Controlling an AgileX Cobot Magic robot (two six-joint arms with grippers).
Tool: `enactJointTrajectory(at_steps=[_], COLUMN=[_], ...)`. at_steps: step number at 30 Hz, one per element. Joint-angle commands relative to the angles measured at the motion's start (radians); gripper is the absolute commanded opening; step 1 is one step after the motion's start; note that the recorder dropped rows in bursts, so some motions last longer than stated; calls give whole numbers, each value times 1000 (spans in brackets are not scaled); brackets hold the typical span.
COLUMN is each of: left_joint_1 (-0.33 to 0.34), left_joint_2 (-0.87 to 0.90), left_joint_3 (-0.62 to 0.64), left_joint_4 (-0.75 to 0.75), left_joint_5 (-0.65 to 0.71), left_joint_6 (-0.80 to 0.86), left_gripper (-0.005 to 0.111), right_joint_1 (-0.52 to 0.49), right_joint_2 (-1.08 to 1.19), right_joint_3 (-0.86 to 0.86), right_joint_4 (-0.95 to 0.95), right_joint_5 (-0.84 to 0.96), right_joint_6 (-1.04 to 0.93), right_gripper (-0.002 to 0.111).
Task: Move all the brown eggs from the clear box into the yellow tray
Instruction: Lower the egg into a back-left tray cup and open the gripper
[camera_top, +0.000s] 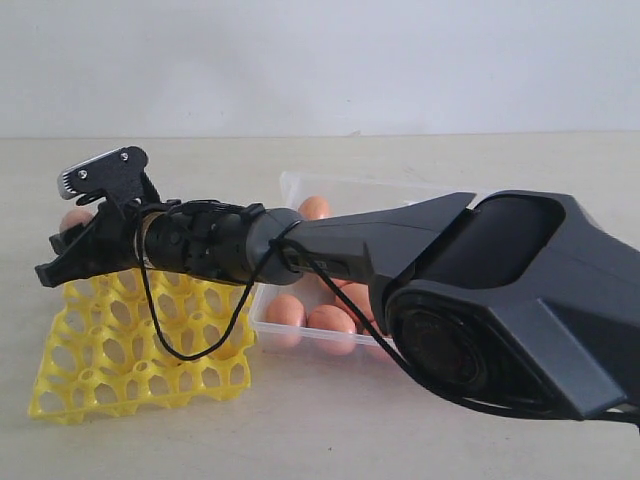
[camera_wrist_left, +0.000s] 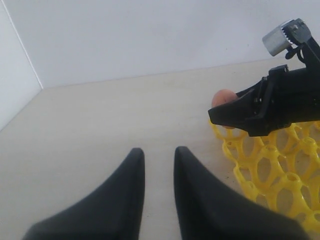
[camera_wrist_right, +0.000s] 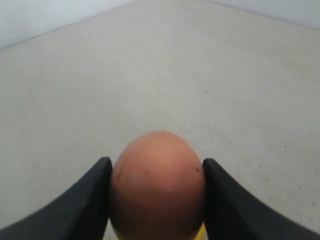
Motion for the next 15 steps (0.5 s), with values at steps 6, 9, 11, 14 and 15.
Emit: enactJointTrajectory(at_steps=[6,9,11,14,15], left_joint_1=[7,7,7,7,7], left_joint_2=[-2,-2,-2,-2,-2], left_joint_3=[4,4,4,4,4], left_joint_4=[-2,-2,-2,-2,-2], left_joint_5=[-2,-2,-2,-2,-2], left_joint_6=[-2,-2,-2,-2,-2], left_gripper=[22,22,22,22,22], right_joint_1=[-3,-3,-3,-3,-3], right_joint_2=[-14,-16,-16,-16,-16], right_joint_3=[-6,-6,-6,-6,-6], right_joint_4=[-45,-47,-47,-47,-47], right_joint_5=[-19,1,12,14,15], right_joint_6=[22,16,16,16,13], right_gripper=[44,56,58,58,58])
